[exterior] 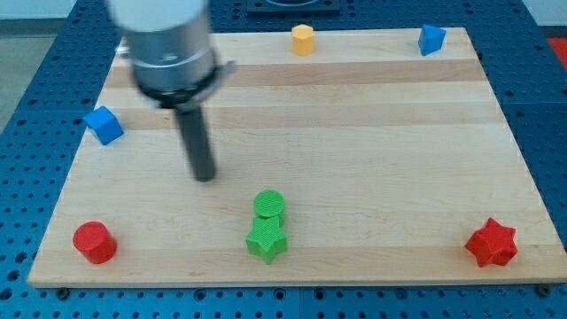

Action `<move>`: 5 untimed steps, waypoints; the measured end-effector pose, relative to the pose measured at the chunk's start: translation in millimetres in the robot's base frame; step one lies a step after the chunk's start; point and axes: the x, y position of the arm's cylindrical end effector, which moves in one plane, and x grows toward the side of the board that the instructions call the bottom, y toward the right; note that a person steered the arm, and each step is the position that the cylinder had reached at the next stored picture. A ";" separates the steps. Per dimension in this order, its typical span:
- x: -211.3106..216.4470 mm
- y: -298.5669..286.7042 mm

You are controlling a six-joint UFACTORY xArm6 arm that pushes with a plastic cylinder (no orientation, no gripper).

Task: Place the red circle above the green circle

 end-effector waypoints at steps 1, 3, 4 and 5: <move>6.5 -69.2; 33.2 -152.5; 84.2 -143.9; 126.3 -131.9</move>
